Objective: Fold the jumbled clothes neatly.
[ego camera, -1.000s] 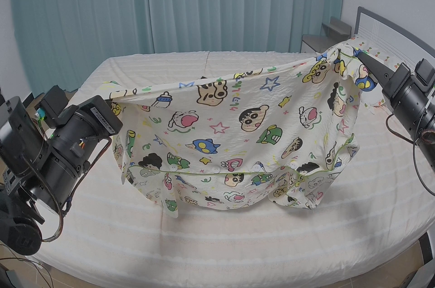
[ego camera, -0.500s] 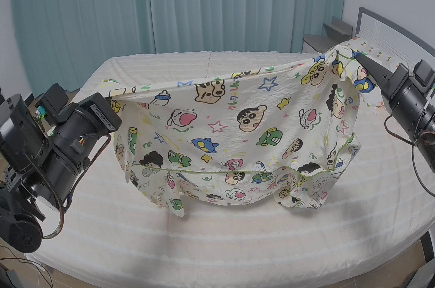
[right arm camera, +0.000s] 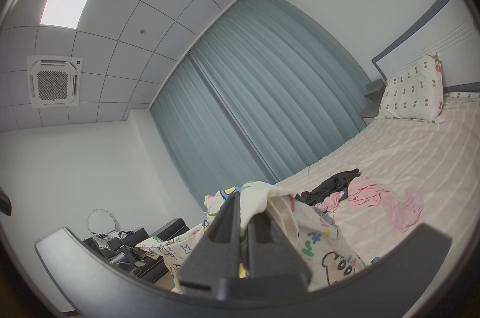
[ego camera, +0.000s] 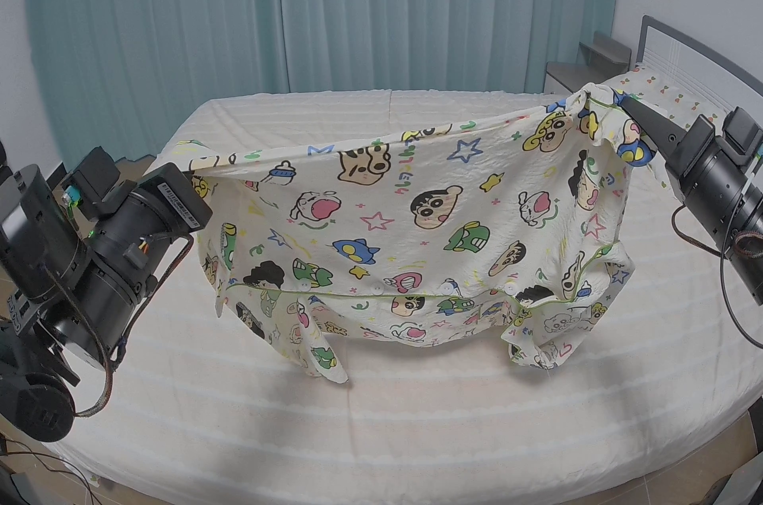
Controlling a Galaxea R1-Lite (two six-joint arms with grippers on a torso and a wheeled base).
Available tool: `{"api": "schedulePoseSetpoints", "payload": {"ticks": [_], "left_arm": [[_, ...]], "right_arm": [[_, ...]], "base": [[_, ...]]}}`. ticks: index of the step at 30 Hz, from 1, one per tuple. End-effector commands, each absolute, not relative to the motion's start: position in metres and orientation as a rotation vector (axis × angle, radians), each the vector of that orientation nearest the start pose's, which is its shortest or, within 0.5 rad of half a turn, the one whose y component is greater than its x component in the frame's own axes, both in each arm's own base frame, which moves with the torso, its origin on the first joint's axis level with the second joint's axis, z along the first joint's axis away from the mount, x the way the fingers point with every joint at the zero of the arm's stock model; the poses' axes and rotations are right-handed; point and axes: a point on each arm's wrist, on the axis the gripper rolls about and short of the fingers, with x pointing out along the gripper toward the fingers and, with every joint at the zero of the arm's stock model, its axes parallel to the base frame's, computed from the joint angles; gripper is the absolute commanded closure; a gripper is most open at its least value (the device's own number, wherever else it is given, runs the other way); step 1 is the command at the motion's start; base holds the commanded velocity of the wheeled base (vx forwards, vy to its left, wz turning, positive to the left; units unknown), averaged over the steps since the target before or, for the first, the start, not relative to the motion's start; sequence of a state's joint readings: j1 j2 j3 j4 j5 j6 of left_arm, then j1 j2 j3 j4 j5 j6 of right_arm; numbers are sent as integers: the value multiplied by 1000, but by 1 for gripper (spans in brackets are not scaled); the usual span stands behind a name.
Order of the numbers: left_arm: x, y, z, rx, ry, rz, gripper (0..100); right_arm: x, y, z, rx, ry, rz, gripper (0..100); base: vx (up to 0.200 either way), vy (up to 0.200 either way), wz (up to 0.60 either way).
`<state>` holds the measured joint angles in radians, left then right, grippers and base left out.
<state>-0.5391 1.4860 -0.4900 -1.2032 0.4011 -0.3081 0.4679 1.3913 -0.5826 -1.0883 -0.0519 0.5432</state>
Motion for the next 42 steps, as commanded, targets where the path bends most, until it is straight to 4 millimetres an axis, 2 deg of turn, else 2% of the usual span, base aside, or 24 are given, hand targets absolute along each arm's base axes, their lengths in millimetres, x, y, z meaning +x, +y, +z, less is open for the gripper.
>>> {"api": "schedulePoseSetpoints", "payload": {"ticks": [1,29,42], "left_arm": [[203,-110,214,-400,-162,-161,100],[202,-106,213,-394,-166,-142,100],[200,-104,210,-389,-155,-140,100]], "right_arm": [[197,100,249,605,-152,484,100],[197,109,246,595,-128,512,100],[197,108,245,594,-125,511,100]], "base": [[0,200,0],[0,200,0],[0,0,0]]}}
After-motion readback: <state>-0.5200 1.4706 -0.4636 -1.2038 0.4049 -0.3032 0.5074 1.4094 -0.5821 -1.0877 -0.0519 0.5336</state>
